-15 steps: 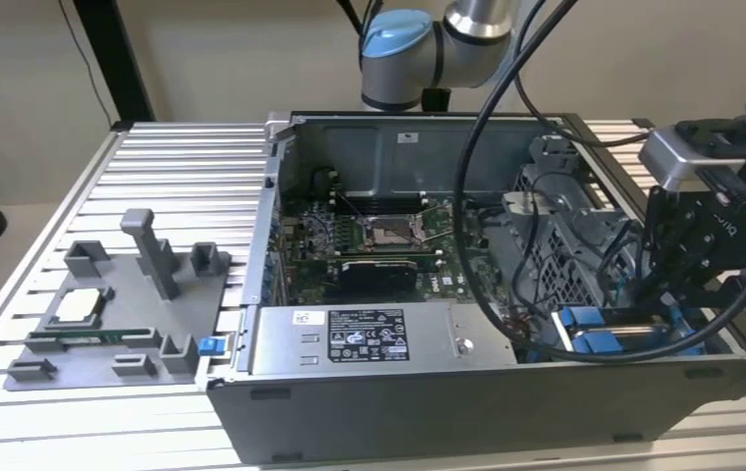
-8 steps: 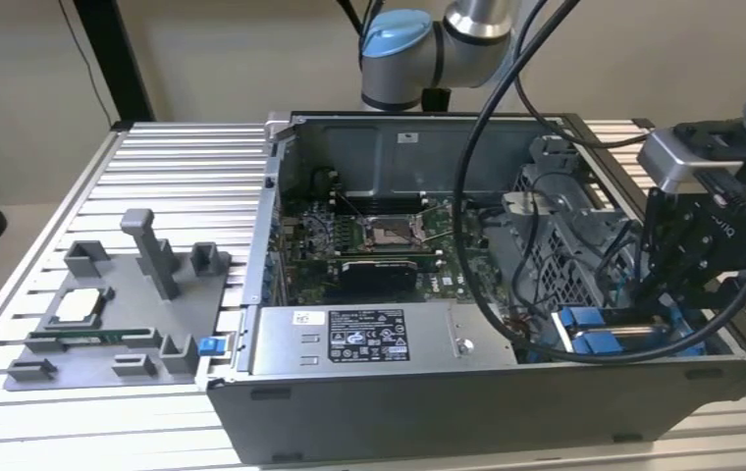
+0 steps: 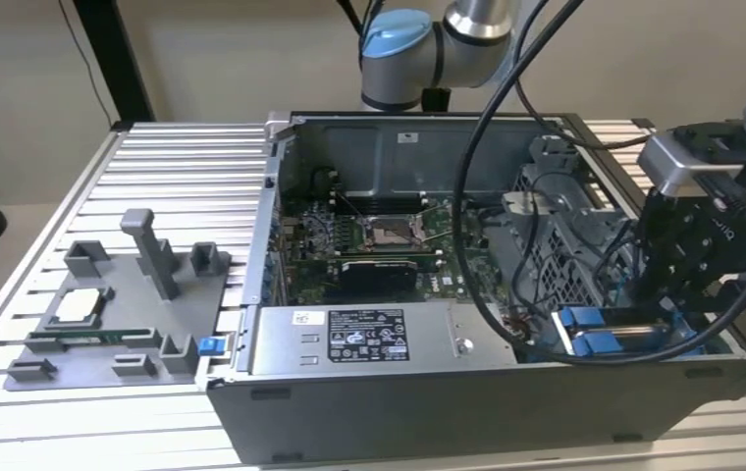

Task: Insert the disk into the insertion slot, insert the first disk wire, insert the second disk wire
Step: 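Insert the first disk wire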

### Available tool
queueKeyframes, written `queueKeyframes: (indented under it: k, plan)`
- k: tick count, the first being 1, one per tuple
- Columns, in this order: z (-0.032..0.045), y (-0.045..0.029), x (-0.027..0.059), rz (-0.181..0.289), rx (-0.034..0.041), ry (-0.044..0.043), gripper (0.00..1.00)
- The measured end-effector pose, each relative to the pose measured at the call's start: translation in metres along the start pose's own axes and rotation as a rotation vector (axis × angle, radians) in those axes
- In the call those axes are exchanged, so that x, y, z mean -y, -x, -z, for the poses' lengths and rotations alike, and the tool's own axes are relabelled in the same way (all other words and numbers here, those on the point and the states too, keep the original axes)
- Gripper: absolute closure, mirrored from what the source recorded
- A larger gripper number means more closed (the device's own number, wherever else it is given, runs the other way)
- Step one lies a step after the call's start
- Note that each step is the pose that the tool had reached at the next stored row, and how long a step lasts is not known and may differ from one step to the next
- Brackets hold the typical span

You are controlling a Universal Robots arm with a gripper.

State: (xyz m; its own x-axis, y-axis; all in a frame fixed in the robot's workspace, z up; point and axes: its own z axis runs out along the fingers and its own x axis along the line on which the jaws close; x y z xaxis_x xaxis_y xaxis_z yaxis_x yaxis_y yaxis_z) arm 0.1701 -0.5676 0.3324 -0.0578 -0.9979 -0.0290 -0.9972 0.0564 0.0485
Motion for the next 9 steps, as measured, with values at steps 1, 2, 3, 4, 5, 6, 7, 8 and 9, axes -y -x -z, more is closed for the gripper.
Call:
queueKeyframes:
  k: [1,2,3,4,5,6,7,8,9]
  plan:
    - [0.0034,0.0002,-0.0002,0.0,0.0003,0.0,1.0]
    - [0.0075,0.0003,-0.0004,0.0,0.0003,0.0001,1.0]
    - [0.0121,0.0004,-0.0006,0.0,0.0,0.0,1.0]
    - [0.0164,0.0006,-0.0007,0.0,-0.0004,0.0,1.0]
    - [0.0202,0.0007,-0.0009,0.0,-0.0002,0.0,1.0]
    - [0.0241,0.0008,-0.0011,0.0,-0.0003,0.0,1.0]
    - [0.0283,0.0009,-0.0013,0.0,-0.0002,0.0,1.0]
    - [0.032,0.001,-0.0015,0.0,-0.0002,0.0,1.0]
    - [0.0353,0.0011,-0.0017,0.0,-0.0003,0.0,1.0]
